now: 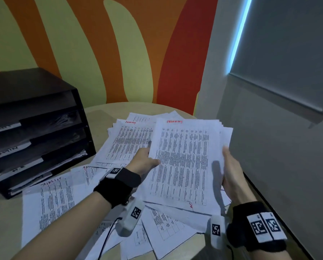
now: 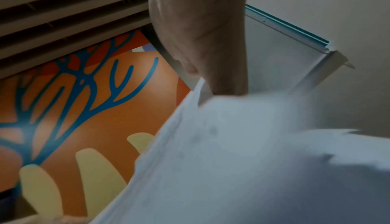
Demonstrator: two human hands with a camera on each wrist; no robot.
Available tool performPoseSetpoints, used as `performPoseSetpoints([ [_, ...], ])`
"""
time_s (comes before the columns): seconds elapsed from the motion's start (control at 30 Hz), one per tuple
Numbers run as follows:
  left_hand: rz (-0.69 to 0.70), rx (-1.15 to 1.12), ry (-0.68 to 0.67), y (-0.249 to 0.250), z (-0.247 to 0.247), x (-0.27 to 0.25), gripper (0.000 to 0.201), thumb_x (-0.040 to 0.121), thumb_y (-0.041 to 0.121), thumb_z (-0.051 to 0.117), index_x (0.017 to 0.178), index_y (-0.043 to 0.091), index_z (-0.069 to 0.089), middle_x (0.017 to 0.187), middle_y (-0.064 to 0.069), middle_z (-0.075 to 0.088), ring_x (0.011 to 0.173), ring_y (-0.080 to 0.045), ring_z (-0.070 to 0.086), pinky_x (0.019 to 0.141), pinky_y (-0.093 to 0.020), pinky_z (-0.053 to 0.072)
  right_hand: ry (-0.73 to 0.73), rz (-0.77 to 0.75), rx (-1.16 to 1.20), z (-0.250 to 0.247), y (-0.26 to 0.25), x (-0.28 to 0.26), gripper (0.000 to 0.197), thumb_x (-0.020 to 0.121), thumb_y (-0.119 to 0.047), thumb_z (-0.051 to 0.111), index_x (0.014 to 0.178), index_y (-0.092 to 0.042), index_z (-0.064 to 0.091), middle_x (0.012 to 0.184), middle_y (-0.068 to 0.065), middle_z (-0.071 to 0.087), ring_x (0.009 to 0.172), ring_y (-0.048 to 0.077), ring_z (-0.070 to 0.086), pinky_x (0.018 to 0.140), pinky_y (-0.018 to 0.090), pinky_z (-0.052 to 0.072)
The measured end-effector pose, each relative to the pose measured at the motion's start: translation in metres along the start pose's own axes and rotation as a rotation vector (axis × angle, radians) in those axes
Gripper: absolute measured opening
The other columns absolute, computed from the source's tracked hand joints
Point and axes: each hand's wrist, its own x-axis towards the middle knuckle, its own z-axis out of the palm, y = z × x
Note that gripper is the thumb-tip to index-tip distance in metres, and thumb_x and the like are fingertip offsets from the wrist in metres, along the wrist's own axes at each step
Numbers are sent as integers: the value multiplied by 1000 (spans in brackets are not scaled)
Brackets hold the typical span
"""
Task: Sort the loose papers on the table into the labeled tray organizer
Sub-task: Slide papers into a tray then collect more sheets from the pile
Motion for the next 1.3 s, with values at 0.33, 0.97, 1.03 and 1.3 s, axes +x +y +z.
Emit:
performPoseSetpoints([
  [0.33,635,138,277,32,-1,-4,24,100,26,46,123,29,39,91,8,49,72,-7,43,67,-18,41,36,-608,-316,27,-33,-28,38,101,-13,43,118,-47,41,119,-12,59,111,6,58,94,28,47],
  [0.97,-224,736,470,-51,-125,60,85,76,40,76,131,-4,29,129,-24,49,117,-41,49,92,-46,48,316,-93,-197,-21,3,13,26,88,1,58,112,-6,65,104,13,68,91,29,64,80,36,49],
  [1.03,-282,800,418,-52,-131,62,97,73,47,76,134,-5,23,126,-23,50,115,-39,51,90,-46,50,326,-64,-204,-25,8,16,22,84,-1,61,103,-8,67,101,13,70,92,34,66,82,44,51],
  [1.3,-428,1043,326,-40,-130,76,90,79,52,71,133,-6,29,135,-19,39,127,-35,34,92,-38,38,324,-58,-219,-31,11,20,20,89,4,58,101,-10,64,92,10,67,83,29,62,78,39,48],
])
